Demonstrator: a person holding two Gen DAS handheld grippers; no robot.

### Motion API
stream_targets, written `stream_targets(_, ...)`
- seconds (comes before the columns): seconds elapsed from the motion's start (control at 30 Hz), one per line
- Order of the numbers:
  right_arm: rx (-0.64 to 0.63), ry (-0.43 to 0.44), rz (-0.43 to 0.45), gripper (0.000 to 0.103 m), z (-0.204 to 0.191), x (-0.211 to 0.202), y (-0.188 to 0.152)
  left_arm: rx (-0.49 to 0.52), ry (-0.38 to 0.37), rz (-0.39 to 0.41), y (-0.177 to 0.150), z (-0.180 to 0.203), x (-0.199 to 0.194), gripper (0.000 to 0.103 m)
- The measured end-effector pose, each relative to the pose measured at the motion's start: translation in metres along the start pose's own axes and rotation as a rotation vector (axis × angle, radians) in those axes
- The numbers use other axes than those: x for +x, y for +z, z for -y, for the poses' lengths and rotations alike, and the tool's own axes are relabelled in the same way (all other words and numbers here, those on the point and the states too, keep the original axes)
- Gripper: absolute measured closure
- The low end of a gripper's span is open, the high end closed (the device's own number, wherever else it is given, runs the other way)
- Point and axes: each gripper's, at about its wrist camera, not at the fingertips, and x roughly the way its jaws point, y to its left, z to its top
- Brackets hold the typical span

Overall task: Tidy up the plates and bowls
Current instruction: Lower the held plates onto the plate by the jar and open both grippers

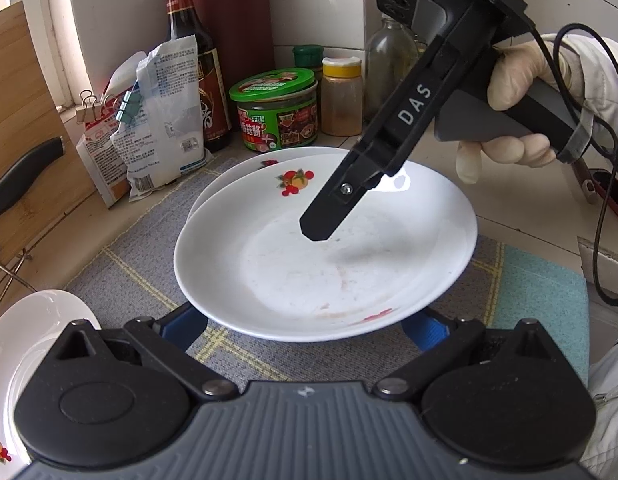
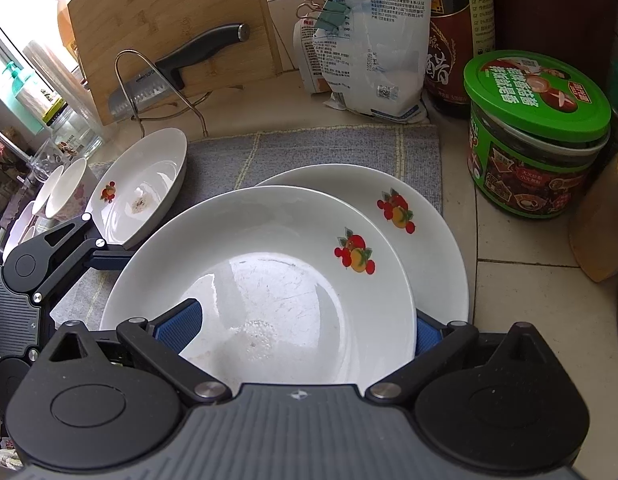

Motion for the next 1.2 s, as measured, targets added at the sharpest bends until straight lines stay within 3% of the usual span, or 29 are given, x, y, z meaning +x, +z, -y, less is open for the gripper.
stream_targets(1.2, 0.083, -0.056, 0.004, 0.000, 0.000, -0.017, -0.009, 0.039, 0.020, -0.037, 0.007, -0.003, 0.015, 0.001)
